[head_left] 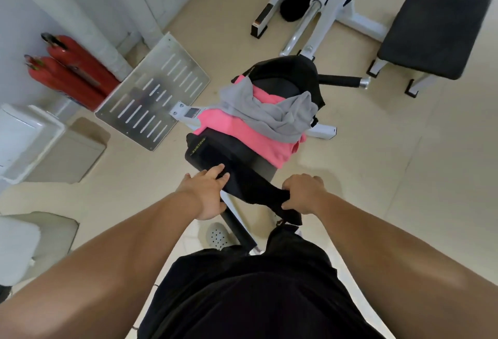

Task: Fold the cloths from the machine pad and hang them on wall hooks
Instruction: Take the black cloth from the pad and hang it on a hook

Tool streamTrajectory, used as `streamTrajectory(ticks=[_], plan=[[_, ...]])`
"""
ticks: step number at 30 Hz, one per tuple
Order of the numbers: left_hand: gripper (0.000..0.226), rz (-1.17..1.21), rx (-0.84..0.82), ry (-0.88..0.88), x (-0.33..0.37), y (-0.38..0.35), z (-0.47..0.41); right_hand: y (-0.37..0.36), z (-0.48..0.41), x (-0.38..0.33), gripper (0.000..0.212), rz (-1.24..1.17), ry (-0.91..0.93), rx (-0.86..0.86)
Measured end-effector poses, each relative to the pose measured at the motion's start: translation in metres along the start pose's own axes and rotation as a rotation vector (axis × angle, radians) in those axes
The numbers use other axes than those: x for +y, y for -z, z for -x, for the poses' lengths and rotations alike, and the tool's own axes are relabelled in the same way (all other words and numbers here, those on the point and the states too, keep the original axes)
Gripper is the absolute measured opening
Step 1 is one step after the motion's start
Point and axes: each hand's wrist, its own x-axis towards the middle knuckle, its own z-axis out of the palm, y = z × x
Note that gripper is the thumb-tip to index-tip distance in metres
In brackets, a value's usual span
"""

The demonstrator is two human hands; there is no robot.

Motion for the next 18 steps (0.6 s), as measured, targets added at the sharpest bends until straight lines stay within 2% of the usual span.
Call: streamTrajectory(ticks=[2, 4, 6, 9, 11, 14, 18], plan=[[0.075, 0.004, 0.064, 0.001, 0.003, 0.010, 0.002, 0.017, 0.014, 0.006, 0.024, 0.006, -0.003, 0.040], [0.076, 0.063, 0.260, -0.047, 0.012, 0.025, 0.006, 0.035, 0.029, 0.005, 0.023, 0.016, 0.035, 0.122], [0.080, 0.171, 0.407, -0.213, 0.027, 0.041, 0.012, 0.052, 0.042, -0.004, 0.023, 0.012, 0.106, 0.199], [0.059, 0.341, 0.423, -0.412, 0.050, 0.061, 0.015, 0.078, 0.055, -0.022, 0.029, -0.106, 0.206, 0.294], [0.045, 0.445, 0.390, -0.418, 0.059, 0.073, 0.013, 0.096, 0.056, -0.024, 0.028, -0.169, 0.251, 0.370], [0.037, 0.493, 0.419, -0.349, 0.061, 0.093, 0.002, 0.119, 0.044, -0.013, 0.020, -0.322, 0.270, 0.472], [0.016, 0.524, 0.454, -0.252, 0.060, 0.119, -0.018, 0.142, -0.001, 0.027, 0.024, -0.570, 0.182, 0.612]])
